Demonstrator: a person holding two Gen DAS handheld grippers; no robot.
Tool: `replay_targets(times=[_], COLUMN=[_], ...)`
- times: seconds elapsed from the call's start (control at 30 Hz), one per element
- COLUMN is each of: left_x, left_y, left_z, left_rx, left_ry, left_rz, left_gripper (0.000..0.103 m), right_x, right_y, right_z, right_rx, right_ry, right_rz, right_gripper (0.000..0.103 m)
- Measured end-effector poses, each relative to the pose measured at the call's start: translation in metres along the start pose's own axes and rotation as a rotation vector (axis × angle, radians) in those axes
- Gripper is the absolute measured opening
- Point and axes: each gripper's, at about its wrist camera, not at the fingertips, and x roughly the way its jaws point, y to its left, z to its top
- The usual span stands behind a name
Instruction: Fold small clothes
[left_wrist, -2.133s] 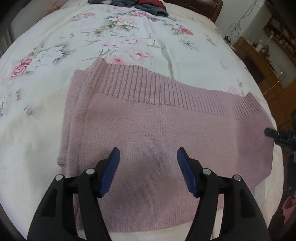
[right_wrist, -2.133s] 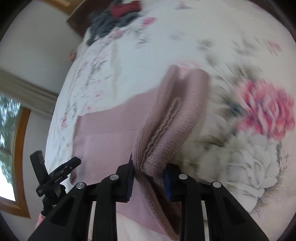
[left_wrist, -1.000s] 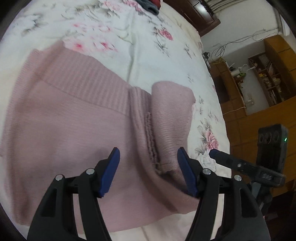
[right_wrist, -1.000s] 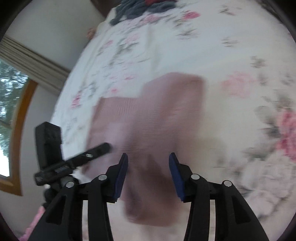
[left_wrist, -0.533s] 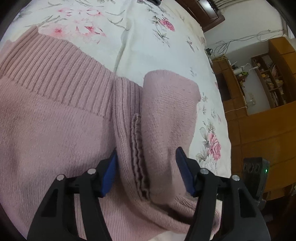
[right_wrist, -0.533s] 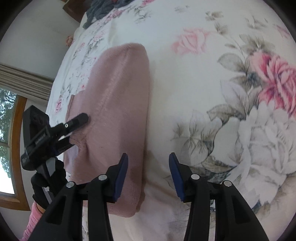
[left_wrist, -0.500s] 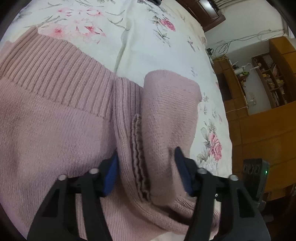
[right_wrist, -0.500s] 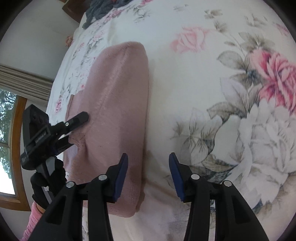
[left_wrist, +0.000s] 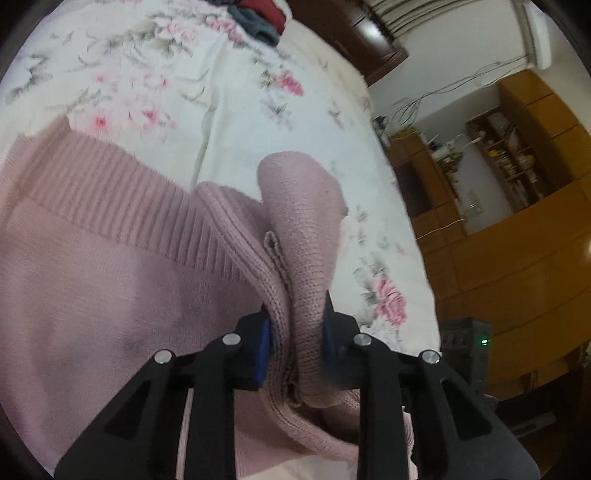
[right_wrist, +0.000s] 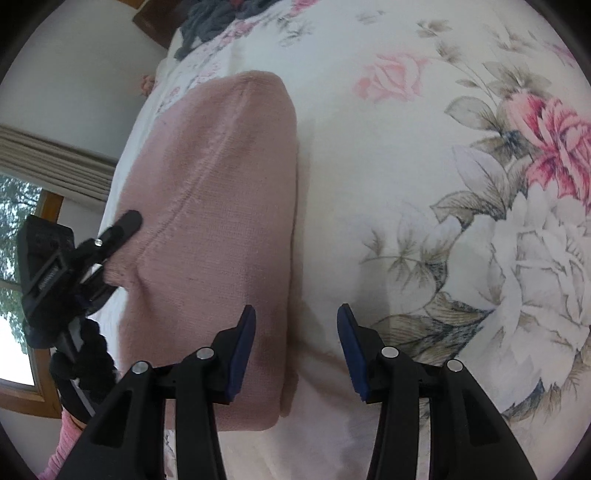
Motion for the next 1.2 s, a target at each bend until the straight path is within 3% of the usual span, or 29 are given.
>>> replay_targets(times=[0.23,0.5,0.87,1.03,1.2], left_x=[-0.061,-0.120,-0.109,-0.099,-0.117], left_y=[0.010,0.069,0.165,0.175,0.162], left_z=[0.013,0.031,0.037,0.037,0.029], left_rx=[0.035,-0.025,-0.143,-0.132,-0.116], left_ry=[-0.050,-0.102,-0.052,-0.037,-0.054], left_rz=[0.017,0.113,0.165,0.200,0.267], left_gripper=[0.022,0.022,0.022,0.025,0.038], right_x=[0.011,0.043,0.082,0.096,0.098], right_y=[0.020,0.056,0.092,0.100,0.097], right_z=[-0.006,-0.017,-0.034,-0.034,-0.033], right_rx=[-0.033,-0.086,-0.136,-0.147,-0.162], right_ry=[0.005,0.054,0.132,0.136,0.137], right_rz=[0.044,0.116,0.167,0.138,0.117], right_gripper=[0.047,0.050,0.051,0.051,0.051])
